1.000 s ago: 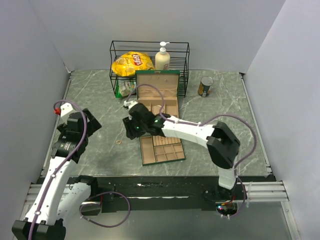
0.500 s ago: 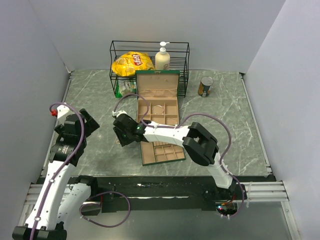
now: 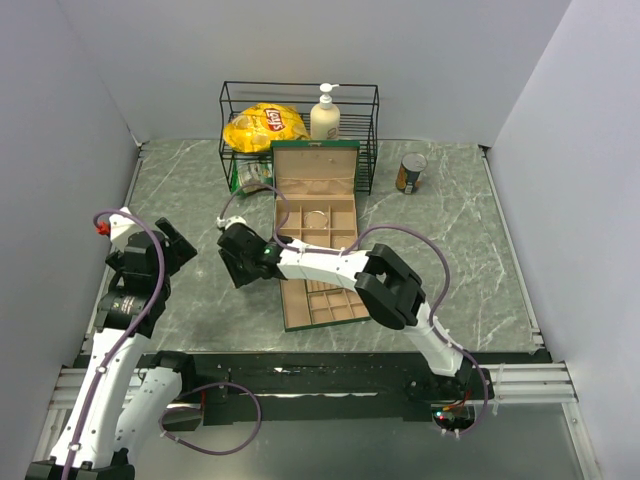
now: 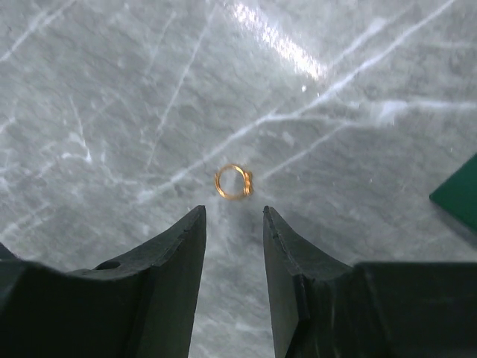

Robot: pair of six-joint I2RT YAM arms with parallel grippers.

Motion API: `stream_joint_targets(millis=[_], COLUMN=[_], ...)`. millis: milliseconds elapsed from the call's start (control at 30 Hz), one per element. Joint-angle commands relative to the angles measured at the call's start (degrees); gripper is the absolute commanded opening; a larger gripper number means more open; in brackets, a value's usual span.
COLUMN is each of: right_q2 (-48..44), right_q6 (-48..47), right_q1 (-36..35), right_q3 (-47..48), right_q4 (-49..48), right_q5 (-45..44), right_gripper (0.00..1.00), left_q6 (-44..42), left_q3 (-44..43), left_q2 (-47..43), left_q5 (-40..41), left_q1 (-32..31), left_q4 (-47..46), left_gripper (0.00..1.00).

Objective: Organize the mixed jewelry

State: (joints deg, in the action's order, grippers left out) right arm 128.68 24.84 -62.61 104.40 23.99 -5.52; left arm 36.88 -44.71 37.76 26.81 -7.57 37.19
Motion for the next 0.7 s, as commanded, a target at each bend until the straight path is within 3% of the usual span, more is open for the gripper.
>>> stream_joint_targets(millis=[0, 667], right_q2=[2.6, 6.0], right_q6=[-0.1, -0.4], right_q1=[-0.2, -0.2], right_q3=[3.5, 7.7], right_q4=[0.9, 3.2], right_q5=[-1.9, -3.3], right_gripper=[0.43, 0.40], left_q6=[0.2, -0.1], left_q3=[-0.6, -0.5], left_q2=[-0.2, 0.1], left_q5=[-0.4, -1.1], left_q1=[0.5, 0.7], left_q4=[-1.6, -1.9], left_gripper=[0.96, 0.96])
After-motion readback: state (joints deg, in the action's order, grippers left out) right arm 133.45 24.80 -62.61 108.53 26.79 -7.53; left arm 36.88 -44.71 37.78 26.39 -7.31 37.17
